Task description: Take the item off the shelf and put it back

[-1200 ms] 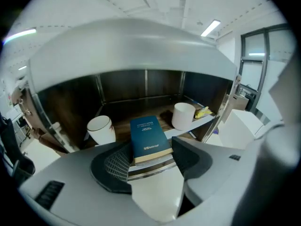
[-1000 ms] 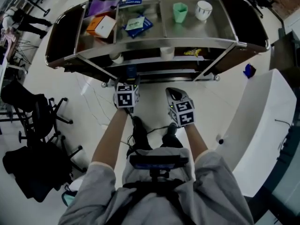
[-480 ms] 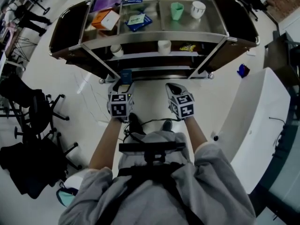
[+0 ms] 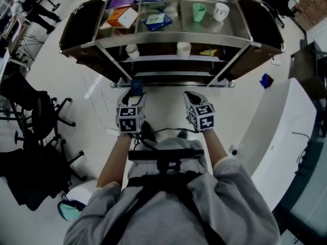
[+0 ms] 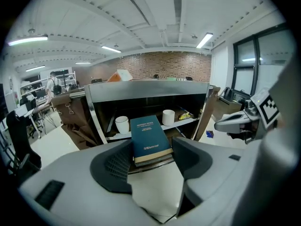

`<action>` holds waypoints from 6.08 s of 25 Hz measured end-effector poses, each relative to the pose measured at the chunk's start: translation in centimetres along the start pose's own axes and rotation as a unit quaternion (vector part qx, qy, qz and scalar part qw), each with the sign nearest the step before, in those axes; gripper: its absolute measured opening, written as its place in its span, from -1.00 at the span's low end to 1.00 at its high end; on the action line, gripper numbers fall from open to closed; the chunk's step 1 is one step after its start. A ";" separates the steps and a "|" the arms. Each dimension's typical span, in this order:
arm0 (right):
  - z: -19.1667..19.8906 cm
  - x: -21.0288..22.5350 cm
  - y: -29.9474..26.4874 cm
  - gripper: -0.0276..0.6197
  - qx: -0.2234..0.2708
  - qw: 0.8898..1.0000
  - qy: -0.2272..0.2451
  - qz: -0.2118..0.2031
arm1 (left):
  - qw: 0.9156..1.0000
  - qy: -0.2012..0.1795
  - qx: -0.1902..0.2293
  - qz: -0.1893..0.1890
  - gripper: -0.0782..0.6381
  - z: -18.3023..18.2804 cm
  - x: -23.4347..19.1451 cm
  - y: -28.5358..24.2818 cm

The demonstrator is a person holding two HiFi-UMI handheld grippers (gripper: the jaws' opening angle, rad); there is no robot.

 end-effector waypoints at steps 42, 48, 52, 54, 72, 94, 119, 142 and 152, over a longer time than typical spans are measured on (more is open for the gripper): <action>-4.0 -0.5 -10.3 -0.89 -0.004 1.000 0.002 -0.024 | 0.997 -0.053 -0.040 0.045 -0.03 -3.0 0.7 -15.7; -4.3 0.5 -13.1 -0.89 -0.003 1.000 -0.002 -0.021 | 0.996 -0.061 -0.041 0.055 -0.03 -2.6 1.1 -21.1; -3.9 1.8 -15.2 -0.89 -0.009 1.000 0.000 -0.014 | 0.995 -0.066 -0.040 0.057 -0.03 -2.4 1.0 -25.0; -3.6 2.3 -16.3 -0.89 -0.011 1.000 0.000 -0.010 | 0.995 -0.069 -0.040 0.056 -0.03 -2.4 1.0 -26.7; -1.0 4.5 -21.5 -0.89 -0.017 1.000 -0.022 -0.001 | 0.995 -0.075 -0.055 0.040 -0.03 -2.5 0.3 -36.6; 0.8 4.7 -19.9 -0.89 -0.021 0.999 -0.041 0.006 | 0.995 -0.063 -0.072 0.024 0.27 -1.0 0.5 -37.2; -5.0 1.5 -7.2 -0.89 0.004 1.000 0.012 0.013 | 1.000 -0.008 0.015 0.008 -0.76 -4.6 -2.0 -10.8; -0.8 3.0 -0.3 -0.89 0.003 0.999 -0.009 0.052 | 0.996 0.076 0.033 0.020 -0.76 -0.7 -3.2 -3.0; 0.0 3.5 0.4 -0.89 0.009 0.998 -0.019 0.051 | 0.997 0.064 0.038 0.002 -0.77 -0.2 -3.0 -1.8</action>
Point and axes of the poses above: the fingertips, and each gripper's own axes: y backward along the fingers, x to its right, z out of its underside, the point moved 3 cm from there along y, backward along the fingers, and after that the axes turned 7 degrees about -z, right-handed, at the moved point
